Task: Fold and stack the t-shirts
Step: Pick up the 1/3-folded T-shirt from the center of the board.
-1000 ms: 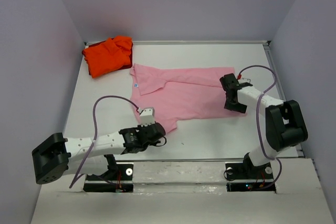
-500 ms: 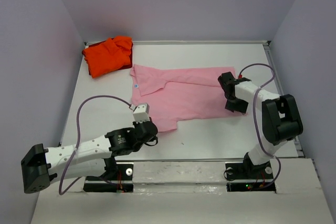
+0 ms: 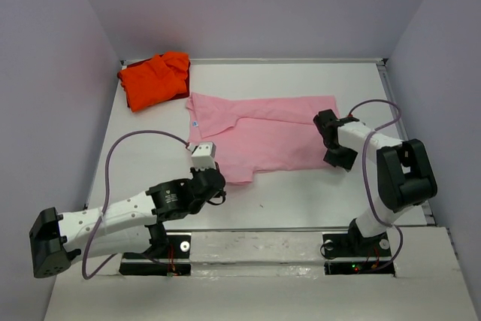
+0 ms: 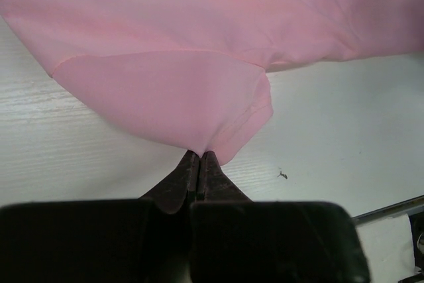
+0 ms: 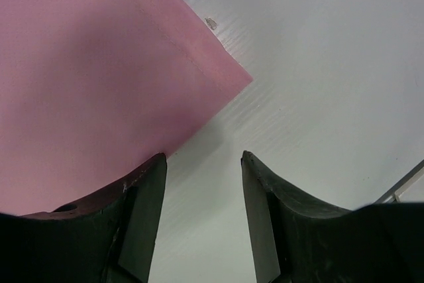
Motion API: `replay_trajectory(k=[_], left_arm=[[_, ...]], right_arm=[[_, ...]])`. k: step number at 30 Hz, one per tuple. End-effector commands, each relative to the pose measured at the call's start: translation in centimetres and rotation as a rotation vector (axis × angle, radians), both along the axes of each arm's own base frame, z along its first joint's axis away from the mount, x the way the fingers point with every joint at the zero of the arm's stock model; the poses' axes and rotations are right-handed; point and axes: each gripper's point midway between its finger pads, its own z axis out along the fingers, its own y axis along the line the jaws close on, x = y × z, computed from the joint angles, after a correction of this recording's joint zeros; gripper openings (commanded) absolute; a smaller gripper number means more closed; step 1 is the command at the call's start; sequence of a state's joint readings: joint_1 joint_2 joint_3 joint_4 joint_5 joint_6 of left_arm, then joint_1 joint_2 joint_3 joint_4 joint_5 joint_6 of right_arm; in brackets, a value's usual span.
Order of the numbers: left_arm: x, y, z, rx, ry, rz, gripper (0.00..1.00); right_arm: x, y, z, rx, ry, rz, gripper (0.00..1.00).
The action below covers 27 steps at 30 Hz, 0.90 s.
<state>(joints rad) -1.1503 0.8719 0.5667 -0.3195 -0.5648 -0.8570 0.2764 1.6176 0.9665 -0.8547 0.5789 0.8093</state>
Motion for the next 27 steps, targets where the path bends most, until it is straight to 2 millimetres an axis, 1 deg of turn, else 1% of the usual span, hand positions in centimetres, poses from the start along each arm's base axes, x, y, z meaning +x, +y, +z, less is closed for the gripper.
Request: replay_trajectory(k=[1, 5, 7, 8, 11, 12, 18, 21, 22, 24, 27], left_arm=[[0.8, 0.5, 2.6, -0.016, -0.060, 0.031, 0.00], [0.8, 0.7, 2.7, -0.016, -0.063, 0.035, 0.00], [0.9, 0.6, 2.7, -0.015, -0.061, 0.034, 0.00], [0.8, 0.7, 2.4, -0.003, -0.058, 0.032, 0.00], [0.8, 0.9, 2.5, 0.004, -0.056, 0.040, 0.00], [0.8, 1.3, 2.5, 0.012, -0.057, 0.044, 0.00], [1.1, 2.5, 3.4, 0.035, -0.082, 0.075, 0.00], [1.3, 2.5, 3.3, 0.049, -0.079, 0.079, 0.00], [1.3, 2.4, 3.2, 0.052, -0.078, 0.079, 0.00], [1.3, 2.2, 2.8, 0.062, -0.070, 0.071, 0.00], [1.3, 1.8, 2.6, 0.061, -0.066, 0.062, 0.00]], right_arm=[[0.1, -0.5, 0.4, -0.044, -0.018, -0.046, 0.54], [0.0, -1.5, 0.7, -0.091, 0.000, -0.052, 0.52], [0.1, -1.5, 0.4, -0.101, 0.020, -0.050, 0.52], [0.1, -1.9, 0.4, -0.113, 0.025, -0.059, 0.52], [0.4, -2.0, 0.4, -0.128, 0.030, -0.056, 0.53], [0.4, -2.0, 0.6, -0.127, 0.026, -0.054, 0.53], [1.5, -2.3, 3.6, -0.128, -0.071, -0.017, 0.54], [1.8, -2.8, 3.7, -0.149, -0.044, -0.015, 0.54], [2.4, -2.6, 4.0, -0.149, -0.051, -0.017, 0.54], [2.5, -3.0, 3.7, -0.159, -0.044, -0.027, 0.54], [2.2, -3.0, 2.0, -0.151, 0.011, -0.026, 0.54]])
